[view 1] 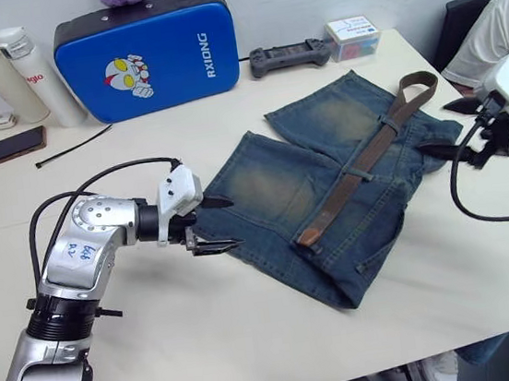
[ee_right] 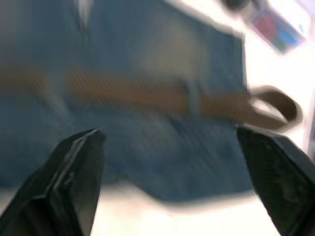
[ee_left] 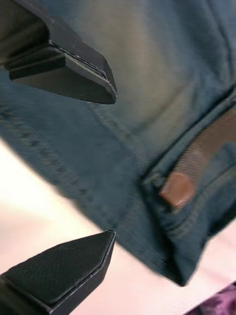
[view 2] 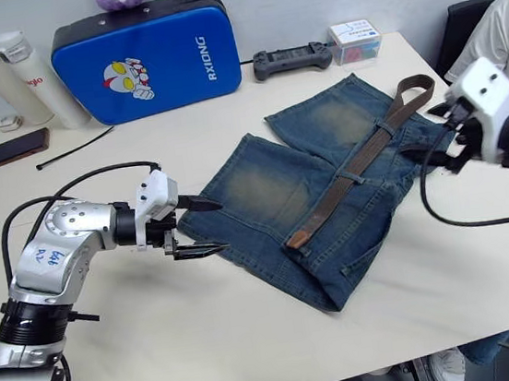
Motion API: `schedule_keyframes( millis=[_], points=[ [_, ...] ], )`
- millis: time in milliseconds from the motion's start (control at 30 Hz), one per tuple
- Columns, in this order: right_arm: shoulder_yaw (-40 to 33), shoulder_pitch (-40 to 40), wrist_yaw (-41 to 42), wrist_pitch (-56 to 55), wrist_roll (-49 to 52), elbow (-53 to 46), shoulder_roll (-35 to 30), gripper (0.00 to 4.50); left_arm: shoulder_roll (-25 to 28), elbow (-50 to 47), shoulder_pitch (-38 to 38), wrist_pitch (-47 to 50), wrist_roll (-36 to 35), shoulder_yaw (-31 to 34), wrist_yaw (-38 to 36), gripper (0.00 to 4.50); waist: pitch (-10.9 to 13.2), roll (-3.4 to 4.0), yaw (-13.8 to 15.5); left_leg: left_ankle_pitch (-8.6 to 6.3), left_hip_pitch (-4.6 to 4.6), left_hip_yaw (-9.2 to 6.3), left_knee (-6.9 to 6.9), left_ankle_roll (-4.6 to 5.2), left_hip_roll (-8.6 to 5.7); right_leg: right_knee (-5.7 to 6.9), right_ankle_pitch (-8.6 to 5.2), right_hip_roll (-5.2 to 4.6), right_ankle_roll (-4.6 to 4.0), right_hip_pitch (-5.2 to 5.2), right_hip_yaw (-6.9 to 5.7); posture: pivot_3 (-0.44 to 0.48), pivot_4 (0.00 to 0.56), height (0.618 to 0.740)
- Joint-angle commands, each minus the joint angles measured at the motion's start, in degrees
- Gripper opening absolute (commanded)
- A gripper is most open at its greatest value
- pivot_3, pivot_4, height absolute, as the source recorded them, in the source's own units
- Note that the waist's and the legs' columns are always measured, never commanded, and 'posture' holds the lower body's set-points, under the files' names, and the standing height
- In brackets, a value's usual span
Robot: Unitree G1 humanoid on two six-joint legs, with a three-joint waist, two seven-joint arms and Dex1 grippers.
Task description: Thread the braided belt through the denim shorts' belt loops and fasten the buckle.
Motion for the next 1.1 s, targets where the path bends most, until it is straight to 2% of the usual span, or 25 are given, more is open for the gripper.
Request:
schedule_keyframes(
  millis=[33,67,133,233,367,467,567,700,800,1100],
  points=[
    [-10.49,-5.88,-8.11,38.24,17.21,-13.28,10.27,4.45,0.84,-2.38,-1.65,3.31,-2.82,2.07,-0.68,4.5,0.02,-0.04,-0.14,0.0,0.0,0.0,0.0,0.01,-0.02,-0.02,0.0,-0.02,0.0,0.0,0.01,0.0,0.15,0.74],
    [-12.58,-6.67,-11.28,44.57,21.35,-13.91,13.67,4.45,1.03,-3.27,-1.6,4.19,-3.36,2.37,-0.55,4.5,0.02,-0.05,-0.14,-0.01,0.0,0.01,0.03,0.01,-0.03,0.0,0.0,-0.02,0.0,0.0,0.04,0.0,0.15,0.74],
    [-15.39,-5.42,-19.96,47.86,28.7,-11.0,18.37,4.45,1.43,-4.82,-1.01,5.09,-3.73,2.55,-0.12,4.5,0.0,-0.11,0.13,0.0,-0.01,-0.04,0.05,0.01,-0.05,0.04,0.0,-0.06,0.0,-0.02,0.02,0.0,0.15,0.74],
    [-20.11,-3.29,-36.42,47.86,37.76,-3.34,25.66,4.45,1.98,-6.99,0.29,6.47,-4.28,2.87,0.75,4.5,-0.04,-0.18,1.22,-0.01,-0.01,-0.06,0.02,0.02,-0.07,0.0,0.0,-0.09,0.0,0.01,-0.01,0.0,0.15,0.74],
    [-26.81,-3.47,-57.2,47.86,49.56,4.98,33.96,4.45,2.66,-8.95,1.65,8.2,-4.38,3.48,2.21,4.5,-0.08,-0.24,1.18,0.0,-0.02,-0.05,0.06,0.05,-0.16,0.01,0.01,-0.17,0.01,0.01,-0.01,0.0,0.15,0.74],
    [-34.37,-7.4,-71.77,47.44,51.27,8.31,41.59,4.45,3.47,-10.34,2.76,9.53,-4.57,4.25,3.38,4.5,-0.08,-0.22,0.63,0.02,-0.01,-0.01,0.02,0.02,-0.14,0.09,0.01,-0.12,0.0,-0.04,0.01,0.0,0.15,0.74],
    [-33.47,-7.08,-82.87,44.45,61.7,11.19,43.33,4.45,4.22,-11.37,3.86,10.67,-4.77,4.81,4.41,4.5,-0.09,-0.2,-0.3,0.03,-0.01,-0.01,-0.03,0.0,-0.1,0.16,0.0,-0.1,0.0,-0.08,0.01,0.0,0.15,0.74],
    [-25.18,-2.34,-96.13,35.31,78.69,11.12,41.23,4.45,4.4,-11.72,4.63,10.4,-4.43,5.45,5.79,4.5,-0.09,-0.2,-0.59,0.03,-0.01,-0.01,-0.05,0.0,-0.09,0.12,0.0,-0.1,0.0,-0.07,-0.01,0.0,0.15,0.74],
    [-18.79,1.02,-101.05,29.05,87.79,9.06,38.35,4.45,4.49,-12.02,5.22,10.32,-4.61,5.82,6.19,4.5,-0.09,-0.2,-0.54,0.04,0.0,-0.01,-0.02,0.03,-0.09,0.08,0.0,-0.11,0.0,-0.02,-0.01,0.0,0.15,0.74],
    [-15.75,4.04,-99.53,24.77,88.66,5.51,35.45,4.45,3.98,-12.9,6.49,9.29,-4.5,5.35,6.86,4.5,-0.09,-0.2,-0.59,0.03,-0.01,0.0,-0.03,0.06,-0.07,0.06,0.0,-0.1,0.0,-0.01,-0.01,0.0,0.15,0.74]
  ],
)
